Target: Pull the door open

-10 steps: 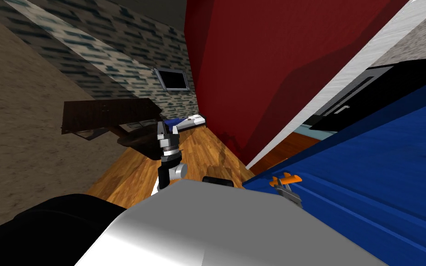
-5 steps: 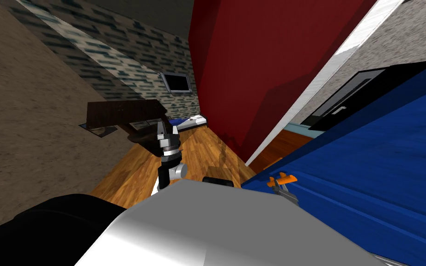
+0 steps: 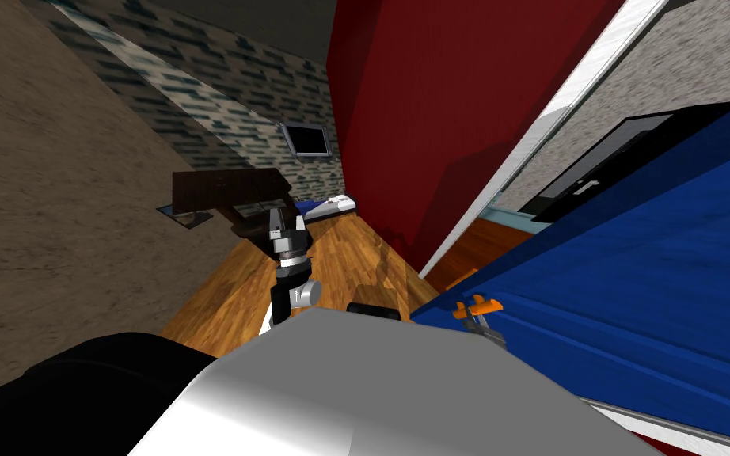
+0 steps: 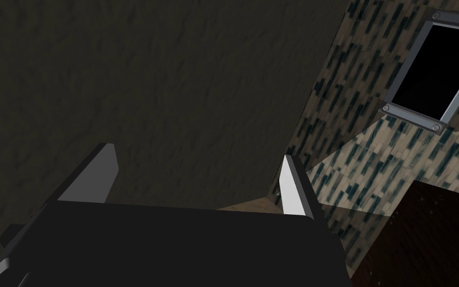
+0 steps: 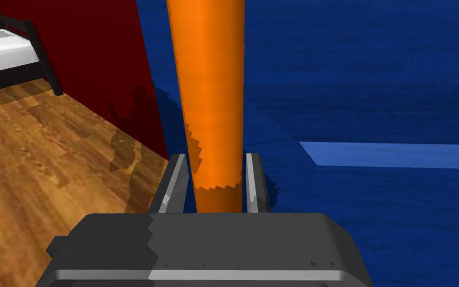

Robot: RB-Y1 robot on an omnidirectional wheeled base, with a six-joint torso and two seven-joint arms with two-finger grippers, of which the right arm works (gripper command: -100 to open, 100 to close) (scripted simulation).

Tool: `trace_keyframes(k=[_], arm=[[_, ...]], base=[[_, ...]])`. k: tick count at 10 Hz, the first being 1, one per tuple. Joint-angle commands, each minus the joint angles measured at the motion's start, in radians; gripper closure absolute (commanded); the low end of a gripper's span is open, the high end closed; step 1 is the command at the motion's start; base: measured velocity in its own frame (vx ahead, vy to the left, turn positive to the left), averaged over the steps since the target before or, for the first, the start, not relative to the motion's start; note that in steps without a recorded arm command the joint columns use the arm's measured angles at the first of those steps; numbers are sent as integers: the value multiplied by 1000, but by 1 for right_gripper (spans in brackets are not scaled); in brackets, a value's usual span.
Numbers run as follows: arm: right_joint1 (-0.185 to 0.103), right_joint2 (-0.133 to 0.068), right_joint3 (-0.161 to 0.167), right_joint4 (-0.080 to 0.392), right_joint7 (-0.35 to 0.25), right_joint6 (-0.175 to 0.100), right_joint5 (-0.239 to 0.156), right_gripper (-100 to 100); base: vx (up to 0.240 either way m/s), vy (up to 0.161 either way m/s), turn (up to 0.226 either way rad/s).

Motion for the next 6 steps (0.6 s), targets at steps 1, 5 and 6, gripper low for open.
trace_keyframes(k=[1,5,6], arm=[[11,-8,21,-2,-9,-19,16,100],[16,-15,43,-7,-17,-37,34,100],[21,-19,60,-10,-19,-48,49,100]], base=[[-188,-34,39],[-157,-20,27],[-141,-35,39]])
